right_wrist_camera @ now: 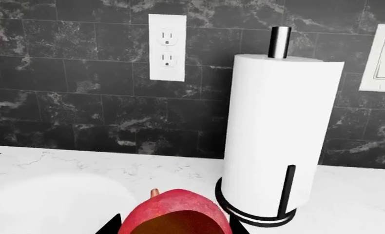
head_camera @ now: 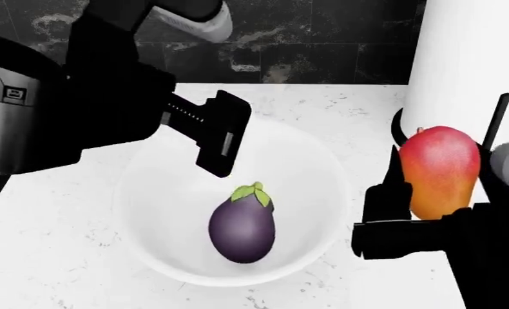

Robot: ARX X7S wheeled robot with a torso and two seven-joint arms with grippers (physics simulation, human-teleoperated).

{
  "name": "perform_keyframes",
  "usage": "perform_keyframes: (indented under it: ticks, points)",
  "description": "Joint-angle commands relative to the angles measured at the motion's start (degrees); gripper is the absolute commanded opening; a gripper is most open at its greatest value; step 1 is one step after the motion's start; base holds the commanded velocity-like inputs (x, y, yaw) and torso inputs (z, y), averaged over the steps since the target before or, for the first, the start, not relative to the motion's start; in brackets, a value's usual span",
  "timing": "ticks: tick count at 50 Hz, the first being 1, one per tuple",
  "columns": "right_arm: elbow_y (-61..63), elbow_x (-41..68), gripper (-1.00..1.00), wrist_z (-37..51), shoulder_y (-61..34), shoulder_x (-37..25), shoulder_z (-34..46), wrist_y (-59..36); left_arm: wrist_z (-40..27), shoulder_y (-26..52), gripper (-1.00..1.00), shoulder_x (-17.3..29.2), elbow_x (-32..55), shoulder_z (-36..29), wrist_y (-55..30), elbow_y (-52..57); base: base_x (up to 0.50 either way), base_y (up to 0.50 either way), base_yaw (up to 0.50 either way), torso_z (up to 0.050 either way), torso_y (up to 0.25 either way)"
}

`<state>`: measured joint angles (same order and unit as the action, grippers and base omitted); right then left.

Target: Pick the eggplants and mangos from the sink and place them in one bowl. Place the bell pepper in the other bowl. Then turn off the sink faucet.

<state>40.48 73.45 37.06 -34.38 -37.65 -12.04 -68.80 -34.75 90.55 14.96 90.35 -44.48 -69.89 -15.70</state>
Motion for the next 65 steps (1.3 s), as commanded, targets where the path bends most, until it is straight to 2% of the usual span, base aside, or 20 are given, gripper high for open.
perform_keyframes:
  ticks: [1, 4, 6, 7, 11, 15, 21, 28, 31, 32, 34, 35, 39, 48, 58, 65]
  points:
    - [-12.8, 14.8, -1.0, 4.6, -18.7, 0.5, 6.3, -8.4, -1.2, -3.7, 1.0, 11.2, -3.0, 3.6, 4.7, 10.7, 0.0, 0.0, 0.0, 0.0, 0.0]
    - [-16.5, 14.1, -1.0, 2.7, -22.6, 1.8, 9.2, -9.0, -1.9, -6.5, 1.0, 15.1, -4.6, 5.0, 7.3, 14.0, 0.0, 0.0, 0.0, 0.0, 0.0]
    - [-19.3, 13.8, -1.0, 1.3, -24.8, 3.2, 10.8, -9.0, 0.7, -8.7, 1.0, 17.7, -5.4, 4.8, 7.7, 16.7, 0.0, 0.0, 0.0, 0.0, 0.0]
    - [-21.7, 12.4, -1.0, -1.6, -26.7, 4.3, 12.7, -9.2, 1.4, -10.3, 1.0, 20.1, -10.6, 3.6, 10.0, 19.9, 0.0, 0.0, 0.0, 0.0, 0.0]
    - [-30.1, 9.6, -1.0, -5.5, -32.5, 7.6, 17.5, -9.7, -3.6, -14.3, 1.0, 24.9, -5.0, 6.9, 10.5, 27.6, 0.0, 0.0, 0.0, 0.0, 0.0]
    - [-36.8, 6.0, -1.0, -10.7, -35.7, 10.1, 22.0, -9.1, -5.9, -17.5, 1.0, 29.0, -1.7, 9.5, 11.8, 30.9, 0.0, 0.0, 0.0, 0.0, 0.0]
    - [-47.1, 1.0, -1.0, -19.7, -41.6, 13.1, 28.6, -8.6, -6.0, -24.7, 1.0, 33.2, -2.9, 11.2, 15.9, 34.1, 0.0, 0.0, 0.0, 0.0, 0.0]
    - [-58.3, -4.3, -1.0, -29.3, -48.0, 17.6, 36.1, -6.9, -6.6, -28.9, 1.0, 37.0, -3.1, 13.1, 18.6, 37.6, 0.0, 0.0, 0.0, 0.0, 0.0]
    - [-61.8, -7.3, -1.0, -34.6, -49.1, 19.0, 39.7, -4.5, -6.8, -30.1, 1.0, 37.9, -0.2, 14.3, 19.6, 38.0, 0.0, 0.0, 0.0, 0.003, 0.003]
    - [-63.3, -8.5, -1.0, -36.3, -49.2, 19.7, 40.9, -3.1, -6.8, -29.9, 1.0, 38.2, -2.9, 14.1, 19.8, 38.7, 0.0, 0.0, 0.0, 0.0, 0.0]
    - [-65.9, -10.1, -1.0, -38.7, -49.1, 20.6, 42.6, -1.6, -7.1, -30.3, 1.0, 38.4, -0.2, 15.0, 20.3, 37.7, 0.0, 0.0, 0.0, 0.0, 0.0]
    - [-67.4, -10.6, -1.0, -39.7, -49.0, 21.1, 43.4, -1.2, -6.8, -30.1, 1.0, 39.0, -3.3, 14.6, 20.3, 38.7, 0.0, 0.0, 0.0, 0.0, 0.0]
    - [-71.3, -12.6, -1.0, -42.6, -49.6, 22.5, 45.6, 0.4, -6.8, -31.7, 1.0, 40.0, -3.0, 15.3, 21.4, 39.8, 0.0, 0.0, 0.0, 0.0, 0.0]
    - [-72.6, -13.3, -1.0, -43.6, -48.8, 23.1, 47.2, 0.7, -6.9, -33.2, 1.0, 40.4, -4.1, 15.5, 22.6, 40.1, 0.0, 0.0, 0.0, 0.0, 0.0]
    - [-78.4, -16.4, -1.0, -48.6, -48.9, 25.4, 49.8, 6.0, -6.6, -33.9, 1.0, 41.2, -2.6, 16.2, 23.1, 40.3, 0.0, 0.0, 0.0, 0.0, 0.0]
    - [-80.0, -17.2, -1.0, -50.1, -47.5, 25.9, 50.5, 8.1, -6.1, -34.1, 1.0, 40.8, -4.5, 15.6, 23.1, 40.5, 0.0, 0.0, 0.0, 0.0, 0.0]
